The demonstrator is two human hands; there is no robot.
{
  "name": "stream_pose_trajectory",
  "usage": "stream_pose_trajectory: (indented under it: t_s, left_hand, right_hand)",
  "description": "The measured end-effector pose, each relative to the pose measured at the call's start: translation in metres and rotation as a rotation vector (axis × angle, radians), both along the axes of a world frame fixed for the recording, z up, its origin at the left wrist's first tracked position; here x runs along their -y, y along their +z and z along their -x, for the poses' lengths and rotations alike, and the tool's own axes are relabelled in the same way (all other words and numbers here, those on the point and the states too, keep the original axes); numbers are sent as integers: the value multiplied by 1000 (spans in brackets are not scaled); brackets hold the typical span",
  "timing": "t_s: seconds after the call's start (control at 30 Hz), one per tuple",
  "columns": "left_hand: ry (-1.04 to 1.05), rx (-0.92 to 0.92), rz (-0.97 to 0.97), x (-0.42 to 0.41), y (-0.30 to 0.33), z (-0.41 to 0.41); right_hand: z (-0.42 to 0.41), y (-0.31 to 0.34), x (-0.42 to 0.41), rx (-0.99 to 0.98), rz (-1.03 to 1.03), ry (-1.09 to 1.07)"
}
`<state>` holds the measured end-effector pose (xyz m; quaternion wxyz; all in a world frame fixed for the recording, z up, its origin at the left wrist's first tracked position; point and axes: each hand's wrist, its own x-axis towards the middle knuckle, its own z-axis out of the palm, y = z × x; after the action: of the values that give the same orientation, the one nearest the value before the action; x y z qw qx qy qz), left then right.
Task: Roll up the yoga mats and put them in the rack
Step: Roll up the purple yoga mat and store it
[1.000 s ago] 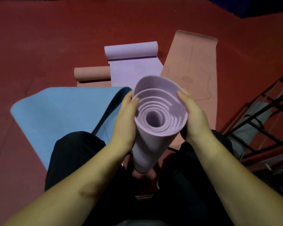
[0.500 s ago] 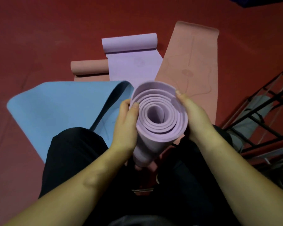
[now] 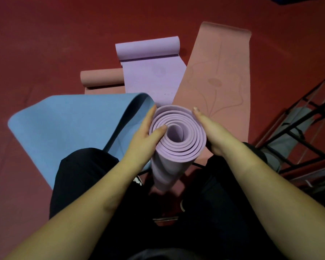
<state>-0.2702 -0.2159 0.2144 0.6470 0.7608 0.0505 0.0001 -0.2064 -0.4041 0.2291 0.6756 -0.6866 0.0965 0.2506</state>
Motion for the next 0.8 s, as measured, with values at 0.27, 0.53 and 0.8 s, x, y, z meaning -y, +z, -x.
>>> stream_pose_trajectory:
  t_s: [0.27,0.53,0.8]
  left_hand:
    - [182,94,107,19,19,5]
    - [207,-4,92,18,-21,16]
    - [201,20,145,23,-25,-27]
  right_hand:
    - [-3,16,-2,42,-143,-126]
    - [3,5,2,87,157,20]
    - [-4,22,-9,343,652,242]
